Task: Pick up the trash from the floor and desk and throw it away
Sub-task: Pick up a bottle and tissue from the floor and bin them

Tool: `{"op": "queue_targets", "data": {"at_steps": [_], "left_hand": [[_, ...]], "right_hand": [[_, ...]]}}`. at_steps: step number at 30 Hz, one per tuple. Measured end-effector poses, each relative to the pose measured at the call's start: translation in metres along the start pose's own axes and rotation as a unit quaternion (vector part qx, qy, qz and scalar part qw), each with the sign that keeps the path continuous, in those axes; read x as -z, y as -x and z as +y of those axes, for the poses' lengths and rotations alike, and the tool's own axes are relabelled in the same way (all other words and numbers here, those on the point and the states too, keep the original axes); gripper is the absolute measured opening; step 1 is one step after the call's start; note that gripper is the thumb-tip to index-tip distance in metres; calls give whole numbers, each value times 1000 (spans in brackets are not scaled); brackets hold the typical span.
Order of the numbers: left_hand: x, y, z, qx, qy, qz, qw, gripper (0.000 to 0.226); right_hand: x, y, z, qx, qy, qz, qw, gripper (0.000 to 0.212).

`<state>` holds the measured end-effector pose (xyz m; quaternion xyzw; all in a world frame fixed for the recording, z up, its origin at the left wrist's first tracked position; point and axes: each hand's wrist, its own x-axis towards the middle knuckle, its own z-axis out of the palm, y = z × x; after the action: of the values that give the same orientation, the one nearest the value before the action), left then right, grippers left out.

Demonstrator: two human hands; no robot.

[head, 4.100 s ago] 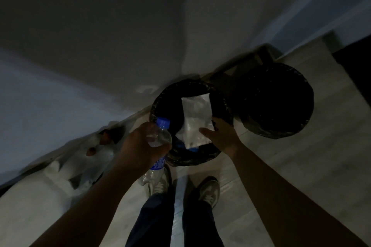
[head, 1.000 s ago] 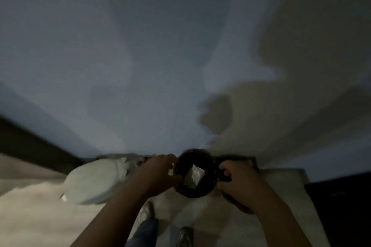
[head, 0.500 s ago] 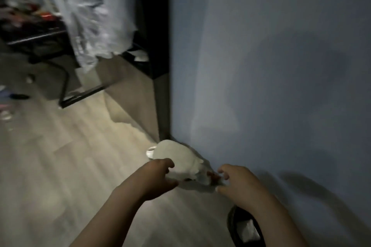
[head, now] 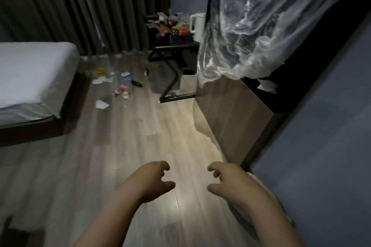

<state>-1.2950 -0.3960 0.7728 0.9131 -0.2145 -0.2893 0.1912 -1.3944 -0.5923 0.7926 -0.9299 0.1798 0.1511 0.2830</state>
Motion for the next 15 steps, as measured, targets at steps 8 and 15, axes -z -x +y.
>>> {"op": "queue_targets", "data": {"at_steps": [8,15], "left_hand": [[52,-27,-80,48,79,89,992,52],[115,-95,-119,75,69,186,977,47]], "right_hand": [[-4,-96,-85,76,75,-8,994,49],[13,-215,-138,139,70,-19,988,50]]}}
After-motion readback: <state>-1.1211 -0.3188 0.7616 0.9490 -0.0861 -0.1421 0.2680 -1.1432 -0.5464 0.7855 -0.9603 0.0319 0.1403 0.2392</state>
